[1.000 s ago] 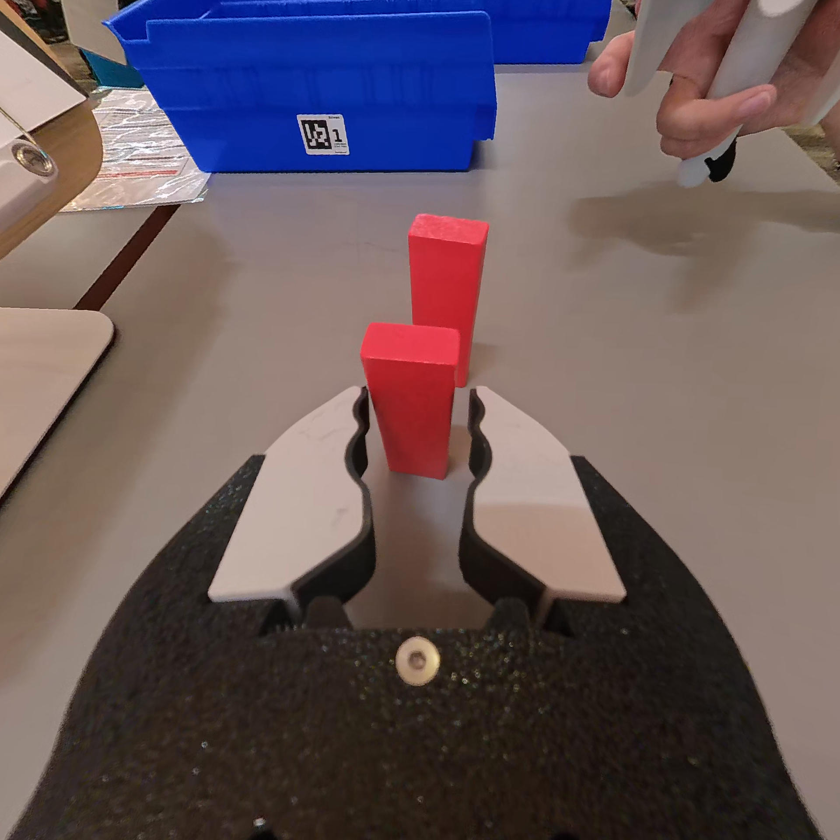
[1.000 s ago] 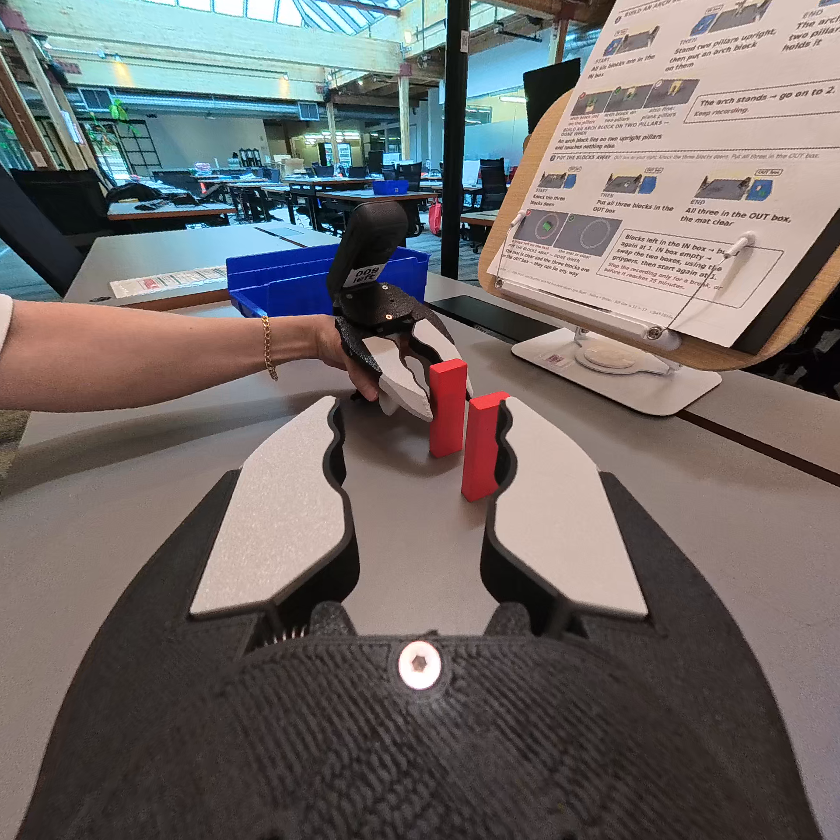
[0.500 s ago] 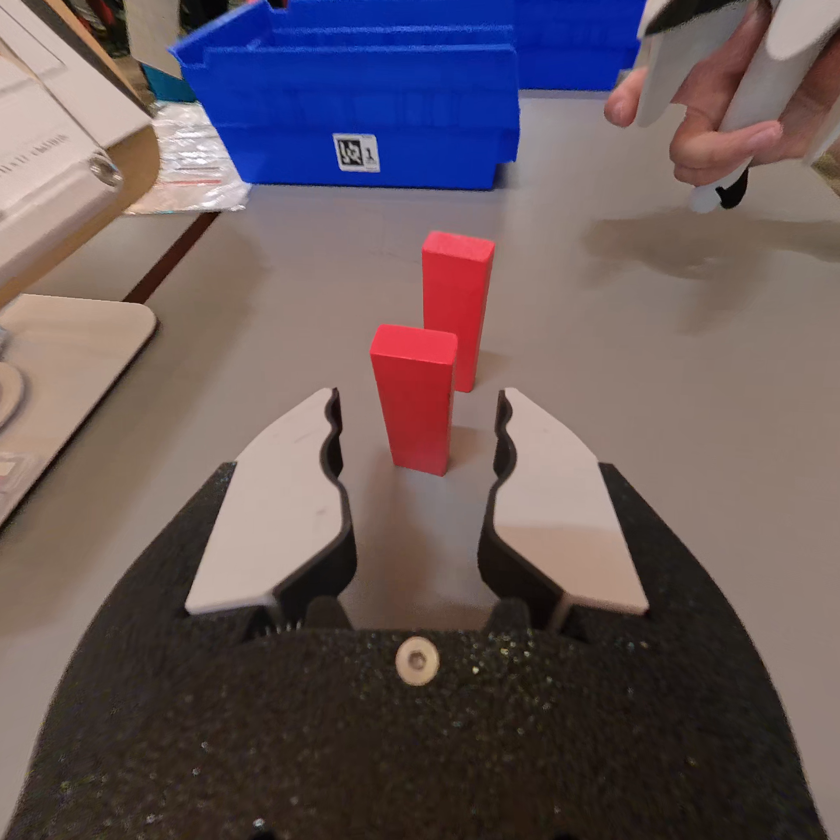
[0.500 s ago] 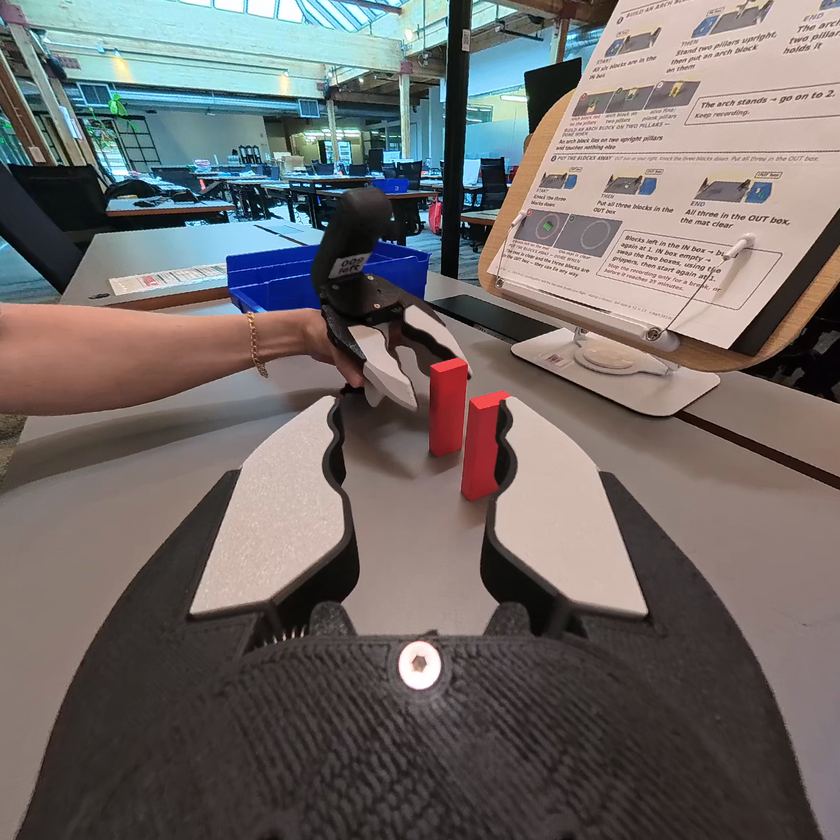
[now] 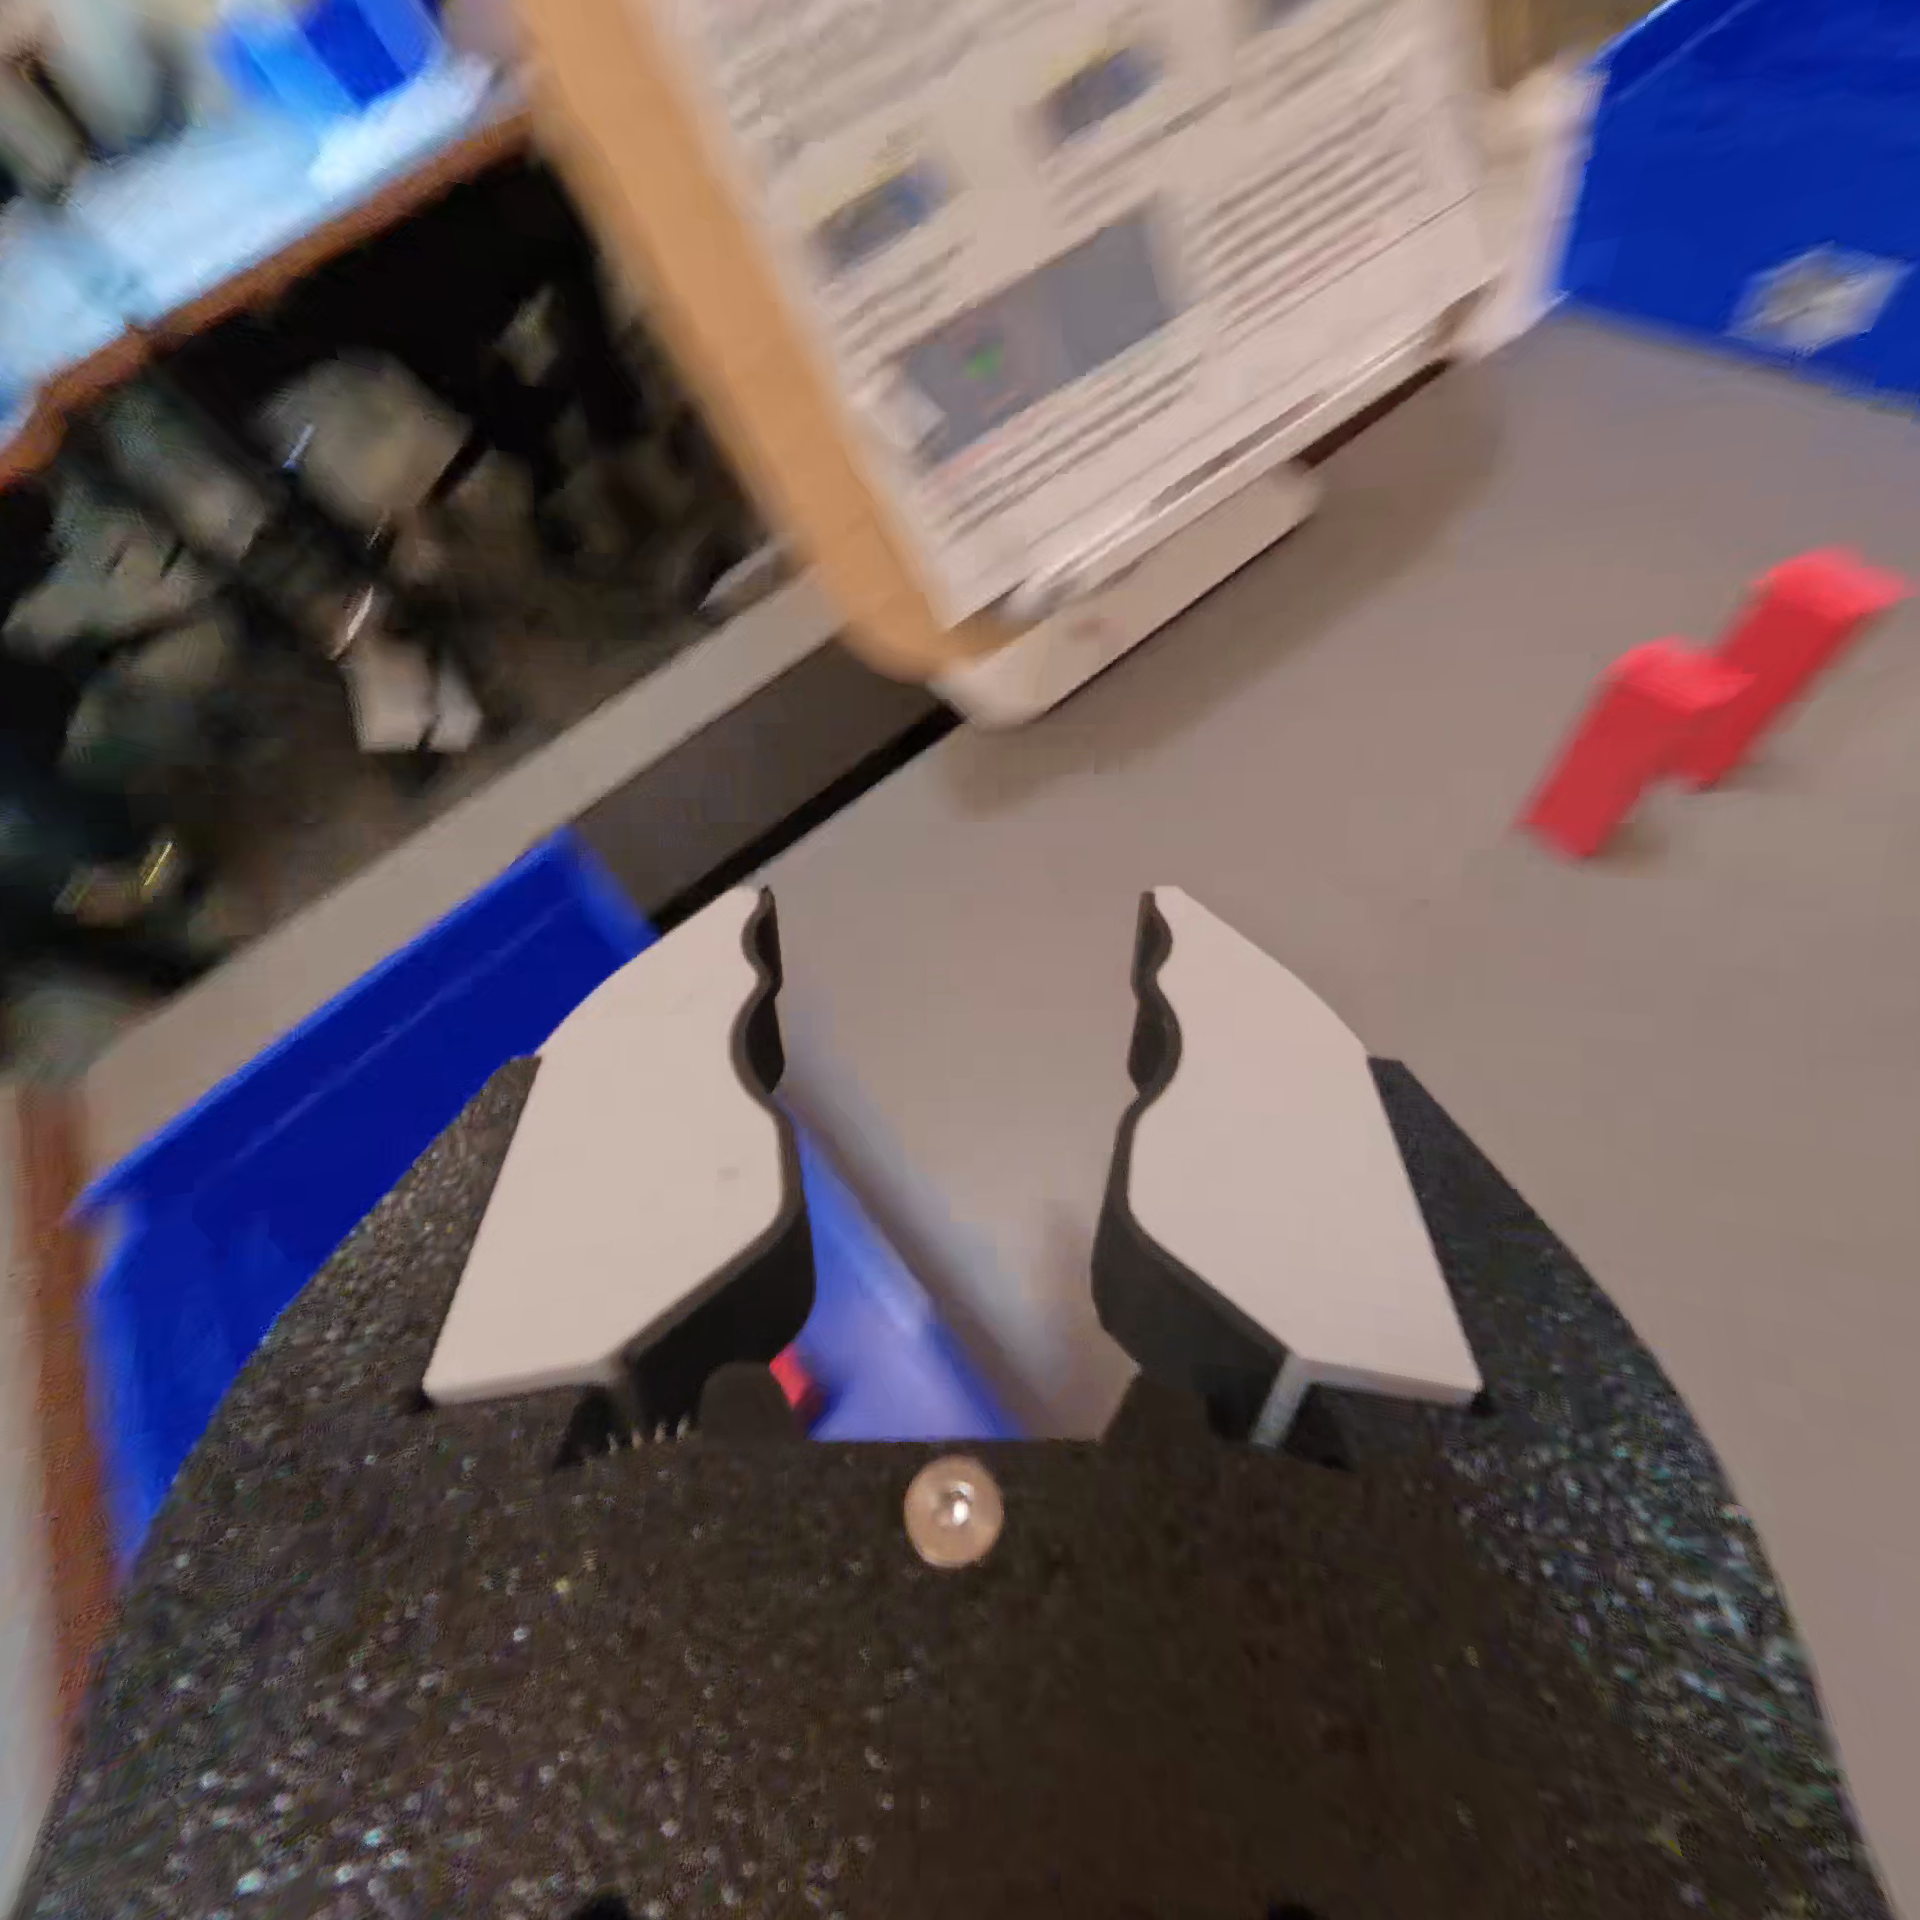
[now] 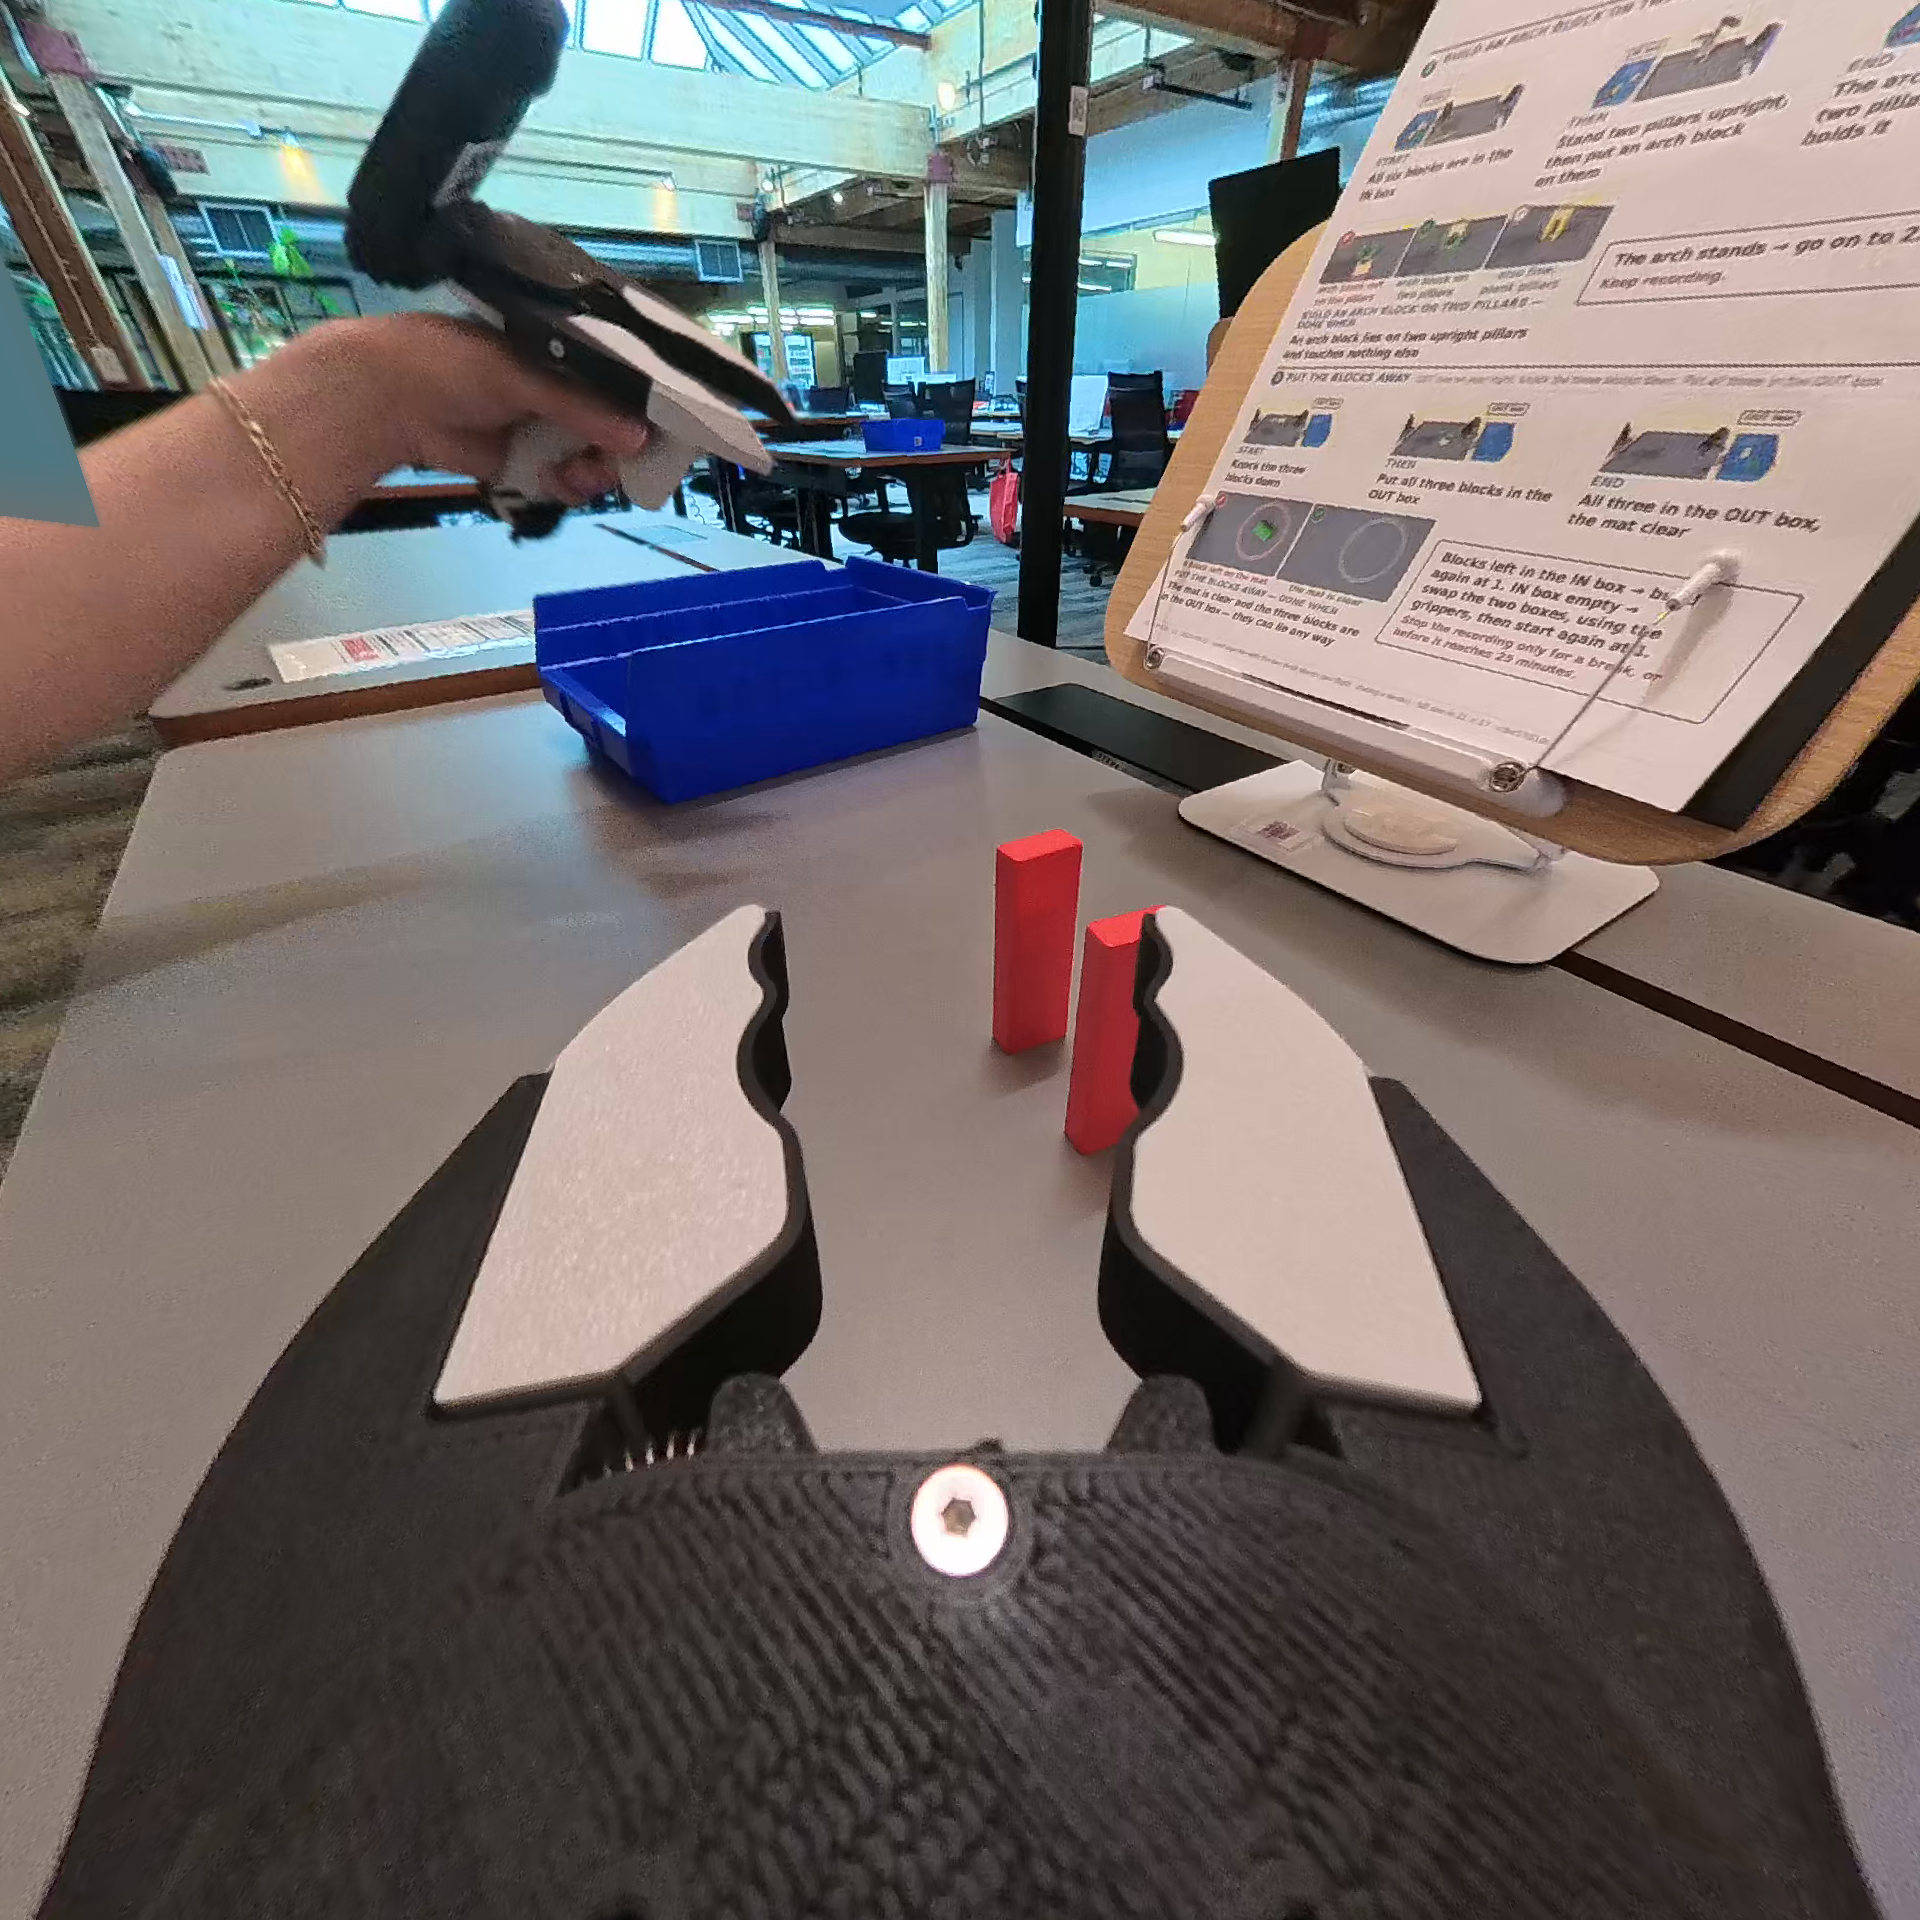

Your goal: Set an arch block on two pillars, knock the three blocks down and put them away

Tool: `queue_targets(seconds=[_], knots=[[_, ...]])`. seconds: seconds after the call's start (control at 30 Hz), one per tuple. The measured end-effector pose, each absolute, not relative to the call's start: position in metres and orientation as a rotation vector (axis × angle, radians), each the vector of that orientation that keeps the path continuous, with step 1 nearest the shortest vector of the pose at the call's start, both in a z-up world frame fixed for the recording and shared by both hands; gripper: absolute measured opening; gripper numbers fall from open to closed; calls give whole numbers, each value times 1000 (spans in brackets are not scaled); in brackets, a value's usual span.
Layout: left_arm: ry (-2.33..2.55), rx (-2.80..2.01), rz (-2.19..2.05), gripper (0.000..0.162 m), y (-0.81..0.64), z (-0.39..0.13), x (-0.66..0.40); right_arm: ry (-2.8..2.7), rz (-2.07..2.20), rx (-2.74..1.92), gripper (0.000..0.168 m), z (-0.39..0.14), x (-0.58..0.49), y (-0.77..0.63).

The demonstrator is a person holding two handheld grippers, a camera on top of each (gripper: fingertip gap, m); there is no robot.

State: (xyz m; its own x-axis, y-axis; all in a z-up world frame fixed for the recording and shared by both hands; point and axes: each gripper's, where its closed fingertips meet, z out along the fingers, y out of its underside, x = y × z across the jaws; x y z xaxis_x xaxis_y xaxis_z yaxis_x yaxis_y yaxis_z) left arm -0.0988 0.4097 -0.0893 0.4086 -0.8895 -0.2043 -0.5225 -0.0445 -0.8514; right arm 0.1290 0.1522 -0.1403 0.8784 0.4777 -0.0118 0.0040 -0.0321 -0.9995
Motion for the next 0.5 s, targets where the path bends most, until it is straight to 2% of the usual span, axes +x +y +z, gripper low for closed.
queue_targets(seconds=[0.2, 0.5], knots=[[1020, -2341, -144, 63, 468, -156, -222, -402, 400, -1575, 65, -143, 124, 155], [867, -2745, -137, 66, 495, -241, -234, -419, 392, -1589, 65, -146, 118, 155]])
